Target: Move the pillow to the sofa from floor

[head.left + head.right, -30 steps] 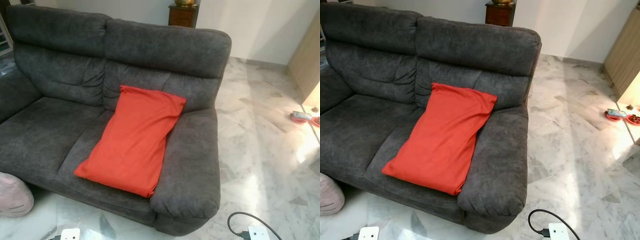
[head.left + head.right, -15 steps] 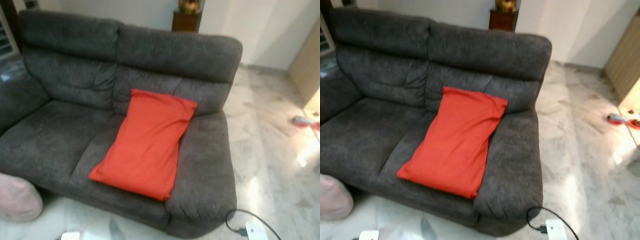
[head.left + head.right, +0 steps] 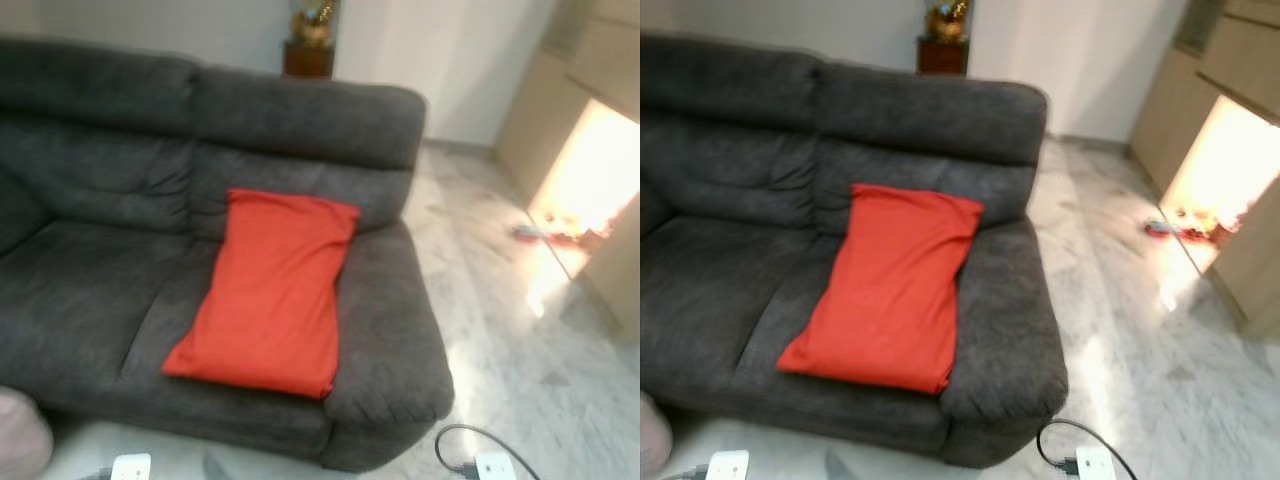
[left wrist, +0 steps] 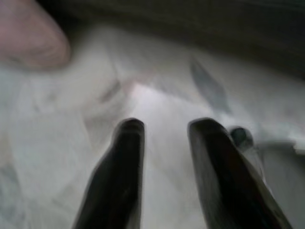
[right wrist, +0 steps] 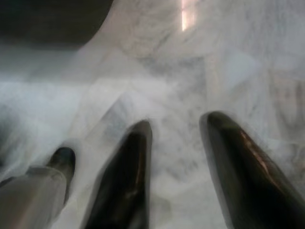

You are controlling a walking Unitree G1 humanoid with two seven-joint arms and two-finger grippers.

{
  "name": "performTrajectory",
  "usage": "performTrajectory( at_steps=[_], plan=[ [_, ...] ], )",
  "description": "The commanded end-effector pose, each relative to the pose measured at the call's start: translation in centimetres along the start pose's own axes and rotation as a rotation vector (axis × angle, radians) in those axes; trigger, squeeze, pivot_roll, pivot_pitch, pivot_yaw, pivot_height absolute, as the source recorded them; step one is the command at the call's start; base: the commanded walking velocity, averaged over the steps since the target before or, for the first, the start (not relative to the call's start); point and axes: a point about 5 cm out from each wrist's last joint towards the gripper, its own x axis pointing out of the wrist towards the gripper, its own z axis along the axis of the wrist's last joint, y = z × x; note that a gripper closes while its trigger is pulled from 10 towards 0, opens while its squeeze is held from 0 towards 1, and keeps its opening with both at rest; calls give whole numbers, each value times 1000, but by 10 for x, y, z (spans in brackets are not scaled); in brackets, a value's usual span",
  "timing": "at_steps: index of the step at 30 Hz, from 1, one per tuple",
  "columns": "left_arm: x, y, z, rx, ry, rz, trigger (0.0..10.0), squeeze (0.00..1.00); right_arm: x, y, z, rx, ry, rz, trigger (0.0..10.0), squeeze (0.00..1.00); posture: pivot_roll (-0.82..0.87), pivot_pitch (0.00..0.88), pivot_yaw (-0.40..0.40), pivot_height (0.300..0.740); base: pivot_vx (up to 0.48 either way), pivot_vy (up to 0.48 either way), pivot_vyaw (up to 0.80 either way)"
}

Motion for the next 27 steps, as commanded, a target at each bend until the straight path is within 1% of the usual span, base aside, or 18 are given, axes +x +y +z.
performTrajectory(
  at_steps=[1,16,27],
  plan=[
    [1,12,1,1,7,26,10000,0,0,12,3,-2,-9,32,10000,0,136,0,-86,740,0,368,0],
    [0,9,-2,-5,20,20,10000,0,0,12,3,-3,-13,41,10000,0,135,0,-87,740,0,367,0],
    [0,10,-2,-4,25,19,10000,0,0,15,5,-7,-29,74,10000,0,136,0,-80,740,0,366,0]
  ],
)
